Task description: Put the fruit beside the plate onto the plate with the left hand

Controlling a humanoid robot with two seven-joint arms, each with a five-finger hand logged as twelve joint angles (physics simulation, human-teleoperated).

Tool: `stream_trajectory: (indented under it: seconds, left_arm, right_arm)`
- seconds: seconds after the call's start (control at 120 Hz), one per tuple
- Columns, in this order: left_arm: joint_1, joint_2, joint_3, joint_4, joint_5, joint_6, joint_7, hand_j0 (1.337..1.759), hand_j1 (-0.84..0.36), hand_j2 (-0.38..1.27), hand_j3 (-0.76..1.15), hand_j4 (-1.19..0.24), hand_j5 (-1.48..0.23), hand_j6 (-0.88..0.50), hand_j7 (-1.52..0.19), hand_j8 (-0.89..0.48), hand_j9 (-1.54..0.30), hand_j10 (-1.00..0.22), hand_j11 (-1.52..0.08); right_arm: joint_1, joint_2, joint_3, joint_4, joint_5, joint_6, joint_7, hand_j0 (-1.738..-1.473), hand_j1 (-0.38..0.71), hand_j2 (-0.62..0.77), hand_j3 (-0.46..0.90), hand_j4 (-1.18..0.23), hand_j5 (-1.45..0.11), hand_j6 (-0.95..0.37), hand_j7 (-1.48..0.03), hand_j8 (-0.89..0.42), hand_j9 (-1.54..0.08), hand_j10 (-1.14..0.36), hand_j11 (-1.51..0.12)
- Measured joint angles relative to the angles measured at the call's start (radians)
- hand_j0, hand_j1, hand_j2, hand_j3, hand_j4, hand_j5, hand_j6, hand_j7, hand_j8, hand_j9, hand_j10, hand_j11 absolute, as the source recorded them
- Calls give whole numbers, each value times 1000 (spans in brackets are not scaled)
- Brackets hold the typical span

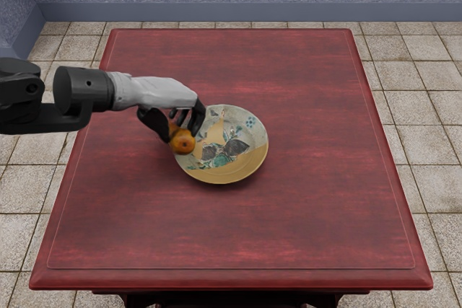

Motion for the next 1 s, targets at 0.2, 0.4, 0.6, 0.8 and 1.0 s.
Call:
stream_trajectory:
  seconds: [0.2, 0.4, 0.6, 0.8, 1.0]
  left_arm:
    - [-4, -12, 0, 4, -8, -1, 0, 1658, -453, 321, 0, -686, -957, -601, -950, -706, -949, -727, -949]
    - [-12, -12, -2, 4, -99, -2, 1, 1658, -201, 164, 0, -466, -631, -435, -628, -474, -628, -482, -627]
    - [-12, -3, -14, 4, -212, -1, 1, 1658, 86, 73, 0, -224, -299, -213, -298, -227, -298, -230, -298]
    - [-9, 54, -22, 6, -485, -13, 1, 1658, 251, 28, 0, -86, -113, -82, -112, -87, -112, -87, -112]
    - [5, 143, -86, 60, -821, -268, 0, 1658, 313, 12, 0, -33, -42, -32, -42, -34, -42, -34, -42]
  right_arm:
    - [0, 0, 0, 0, 0, 0, 0, -1658, -320, -5, 0, -24, -31, -24, -31, -24, -31, -24, -31]
    - [0, 0, 0, 0, 0, 0, 0, -1658, -320, -5, 0, -24, -31, -24, -31, -24, -31, -24, -31]
    - [0, 0, 0, 0, 0, 0, 0, -1658, -320, -5, 0, -24, -31, -24, -31, -24, -31, -24, -31]
    - [0, 0, 0, 0, 0, 0, 0, -1658, -320, -5, 0, -24, -31, -24, -31, -24, -31, -24, -31]
    - [0, 0, 0, 0, 0, 0, 0, -1658, -320, -5, 0, -24, -31, -24, -31, -24, -31, -24, -31]
